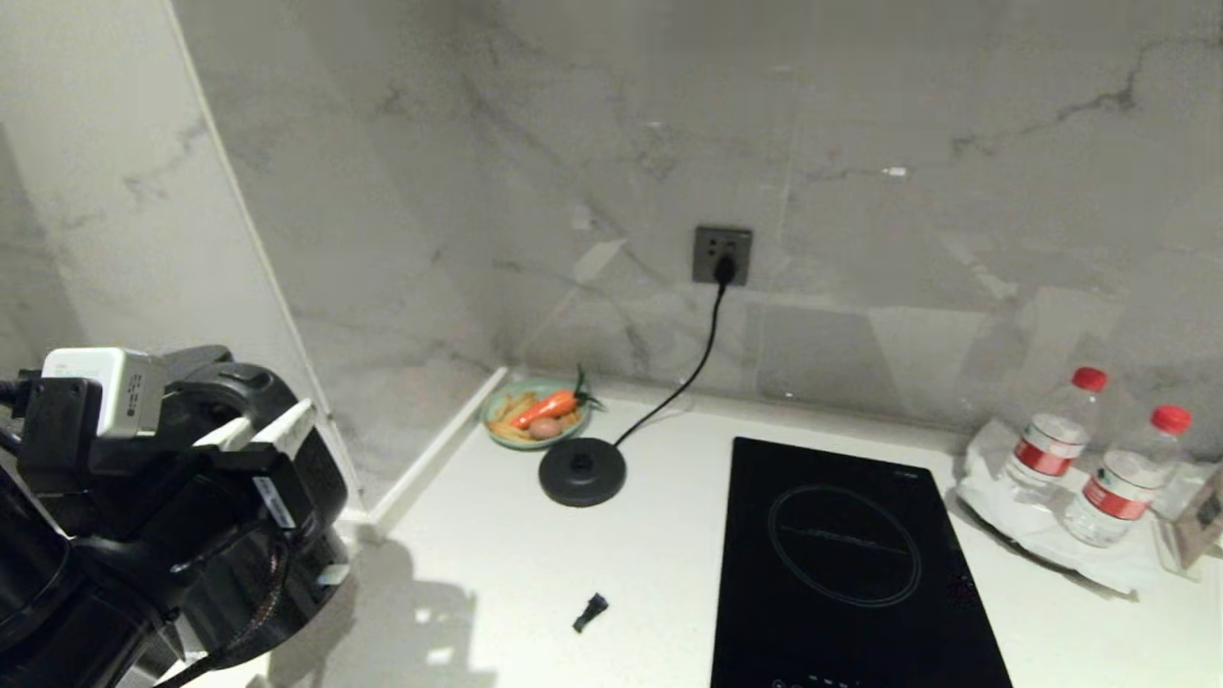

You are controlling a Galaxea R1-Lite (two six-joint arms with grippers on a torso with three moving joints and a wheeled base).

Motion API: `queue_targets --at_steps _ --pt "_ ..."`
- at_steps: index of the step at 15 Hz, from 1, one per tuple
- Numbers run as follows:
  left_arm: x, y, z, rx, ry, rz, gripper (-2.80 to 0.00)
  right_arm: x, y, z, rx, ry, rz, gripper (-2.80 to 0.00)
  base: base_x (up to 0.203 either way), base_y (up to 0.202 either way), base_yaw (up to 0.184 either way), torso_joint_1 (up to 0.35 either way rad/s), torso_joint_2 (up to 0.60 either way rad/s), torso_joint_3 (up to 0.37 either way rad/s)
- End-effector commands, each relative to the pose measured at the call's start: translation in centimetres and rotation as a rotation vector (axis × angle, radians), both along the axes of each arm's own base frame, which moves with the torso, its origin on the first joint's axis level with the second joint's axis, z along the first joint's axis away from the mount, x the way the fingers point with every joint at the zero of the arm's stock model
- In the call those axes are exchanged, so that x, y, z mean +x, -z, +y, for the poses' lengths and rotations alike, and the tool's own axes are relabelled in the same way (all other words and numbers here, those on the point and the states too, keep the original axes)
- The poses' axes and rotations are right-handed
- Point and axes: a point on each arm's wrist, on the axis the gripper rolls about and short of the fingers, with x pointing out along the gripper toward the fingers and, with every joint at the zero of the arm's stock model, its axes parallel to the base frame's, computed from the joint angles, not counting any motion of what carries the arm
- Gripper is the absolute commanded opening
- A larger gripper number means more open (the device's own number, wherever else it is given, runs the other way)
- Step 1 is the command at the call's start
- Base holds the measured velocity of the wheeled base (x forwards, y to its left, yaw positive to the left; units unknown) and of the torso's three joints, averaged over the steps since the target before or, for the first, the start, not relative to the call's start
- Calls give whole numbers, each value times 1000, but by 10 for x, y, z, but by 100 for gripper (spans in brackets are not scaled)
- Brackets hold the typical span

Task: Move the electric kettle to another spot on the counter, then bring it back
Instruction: Place it by the sink

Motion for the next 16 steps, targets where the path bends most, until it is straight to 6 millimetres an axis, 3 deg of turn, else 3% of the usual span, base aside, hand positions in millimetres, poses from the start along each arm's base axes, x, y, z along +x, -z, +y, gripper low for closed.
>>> queue_targets --at_steps 1,16 --pt "0 -1 0 -4 -1 -8 -280 0 0 0 0 0 0 -280 0 -9 182 1 10 6" --pt "9 -6 3 -4 -32 -21 -280 0 0 0 1 1 0 -280 -2 -9 176 2 2 1"
